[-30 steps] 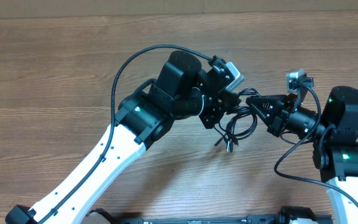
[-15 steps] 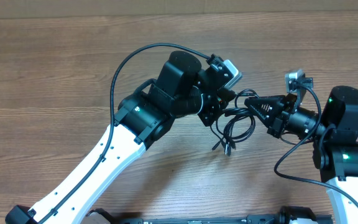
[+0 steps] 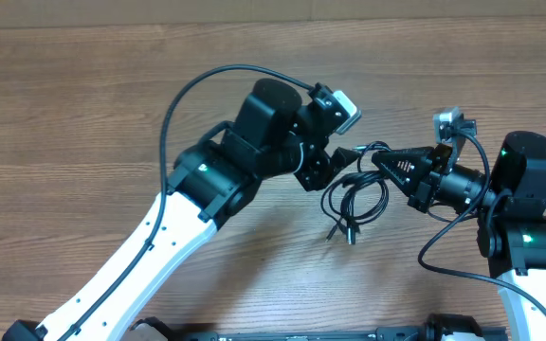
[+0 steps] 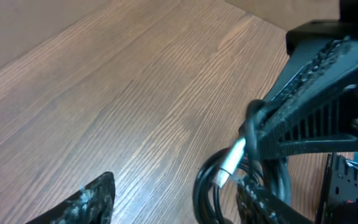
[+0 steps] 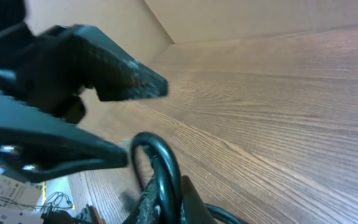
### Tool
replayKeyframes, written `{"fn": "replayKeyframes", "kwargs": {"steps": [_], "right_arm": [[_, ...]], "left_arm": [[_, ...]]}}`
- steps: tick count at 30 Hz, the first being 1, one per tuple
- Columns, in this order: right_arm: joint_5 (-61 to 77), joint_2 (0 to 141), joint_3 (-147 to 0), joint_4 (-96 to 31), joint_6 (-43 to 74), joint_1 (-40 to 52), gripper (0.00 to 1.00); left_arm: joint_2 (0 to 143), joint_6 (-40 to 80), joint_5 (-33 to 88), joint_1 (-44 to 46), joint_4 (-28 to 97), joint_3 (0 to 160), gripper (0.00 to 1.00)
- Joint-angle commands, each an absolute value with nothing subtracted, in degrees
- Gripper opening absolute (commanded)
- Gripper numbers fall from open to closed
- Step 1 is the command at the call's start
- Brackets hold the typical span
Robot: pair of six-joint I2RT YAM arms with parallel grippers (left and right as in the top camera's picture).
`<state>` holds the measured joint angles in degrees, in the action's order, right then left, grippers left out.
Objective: Untangle cables
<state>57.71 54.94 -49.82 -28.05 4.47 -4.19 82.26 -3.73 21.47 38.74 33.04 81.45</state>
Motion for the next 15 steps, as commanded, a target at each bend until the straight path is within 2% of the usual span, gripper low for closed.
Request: {"fn": "replayKeyframes", "kwargs": {"steps": [1, 3, 4, 8, 12, 15], "right_arm": [[57.04, 54.89, -50.7, -27.7, 4.27, -4.25, 0.04], [57.06, 54.89, -50.7, -27.7, 4.29, -4.25, 0.04], [57.06, 54.89, -50.7, -27.7, 4.29, -4.25, 0.04], [57.21, 54.89, -50.7, -27.7, 4.32, -4.25, 0.04], [60.03, 54.87, -50.7, -27.27, 4.29, -4.25, 0.04], [60.55, 54.87, -50.7, -27.2, 4.29, -4.25, 0.04]], "left_arm": [[78.72, -6.39, 26.06, 37.78, 33.01, 81.6, 0.68], [78.13, -7.99, 27.33, 37.78, 33.45, 81.6, 0.71], [77.87, -8.91, 29.47, 37.8, 33.63, 81.6, 0.76], [78.13, -9.28, 34.22, 37.91, 33.45, 81.58, 0.86], [79.0, -10.92, 34.22, 37.95, 34.09, 81.58, 0.88], [79.29, -12.6, 34.22, 37.95, 34.26, 81.58, 0.85]]}}
